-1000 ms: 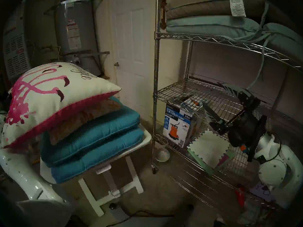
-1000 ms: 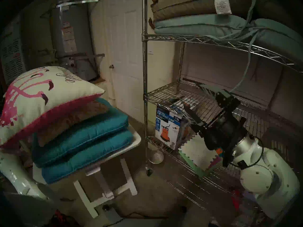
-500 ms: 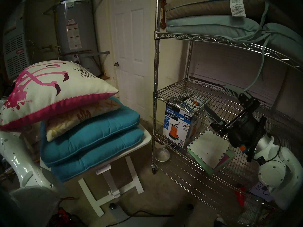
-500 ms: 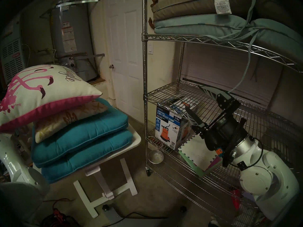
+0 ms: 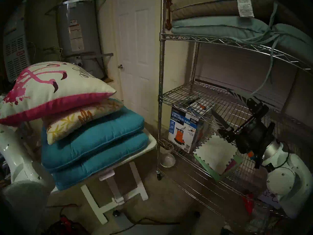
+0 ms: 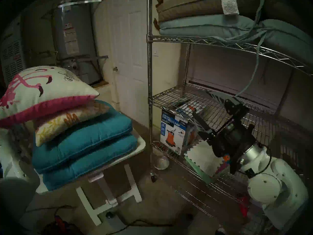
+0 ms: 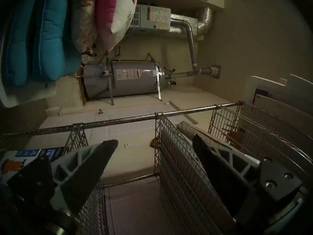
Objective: Take cushion off the shelf
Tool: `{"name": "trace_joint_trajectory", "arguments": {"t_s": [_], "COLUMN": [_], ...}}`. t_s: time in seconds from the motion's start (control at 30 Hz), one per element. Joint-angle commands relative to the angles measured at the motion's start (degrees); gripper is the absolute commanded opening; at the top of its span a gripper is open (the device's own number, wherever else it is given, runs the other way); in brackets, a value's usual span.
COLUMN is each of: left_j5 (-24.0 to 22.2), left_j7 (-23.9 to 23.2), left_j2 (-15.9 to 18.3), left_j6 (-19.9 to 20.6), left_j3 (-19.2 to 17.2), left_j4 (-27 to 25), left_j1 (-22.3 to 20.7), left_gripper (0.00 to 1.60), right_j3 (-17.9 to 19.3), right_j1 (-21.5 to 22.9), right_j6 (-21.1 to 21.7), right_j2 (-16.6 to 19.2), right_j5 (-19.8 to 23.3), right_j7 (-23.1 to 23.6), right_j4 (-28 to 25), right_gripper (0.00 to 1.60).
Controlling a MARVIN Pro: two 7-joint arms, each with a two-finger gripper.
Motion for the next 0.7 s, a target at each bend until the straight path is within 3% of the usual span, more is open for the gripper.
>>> {"name": "trace_joint_trajectory", "arguments": {"t_s": [0.0,0.2,0.3,0.37,0.67], "left_j5": [-1.82,-4.63,-5.24,-6.36,-9.67], "left_j7": [6.67,7.65,7.70,7.34,7.28], "left_j2": [1.59,-4.45,-5.68,-8.98,-14.78], "left_j6": [-6.74,-11.54,-12.81,-14.16,-16.73], "left_j3": [-1.63,-6.80,-7.77,-9.47,-10.86], "left_j4": [-1.27,-7.83,-8.05,-10.84,-16.48], "left_j1": [0.80,6.81,7.94,10.24,14.85], "left_gripper": [0.00,0.00,0.00,0.00,0.00], "right_j3": [1.00,1.40,1.41,1.50,1.55], "right_j1": [-0.99,-1.52,-1.69,-1.92,-2.45], "right_j6": [-1.25,-2.12,-2.31,-2.66,-3.42], "right_j2": [-0.75,-1.14,-1.22,-1.39,-1.76], "right_j5": [-0.32,-0.46,-0.53,-0.60,-0.81], "right_j7": [-0.85,-0.97,-0.93,-0.93,-0.90], "right_j4": [-0.55,-0.55,-0.55,-0.55,-0.55], "right_gripper": [1.60,1.60,1.60,1.60,1.60]}}
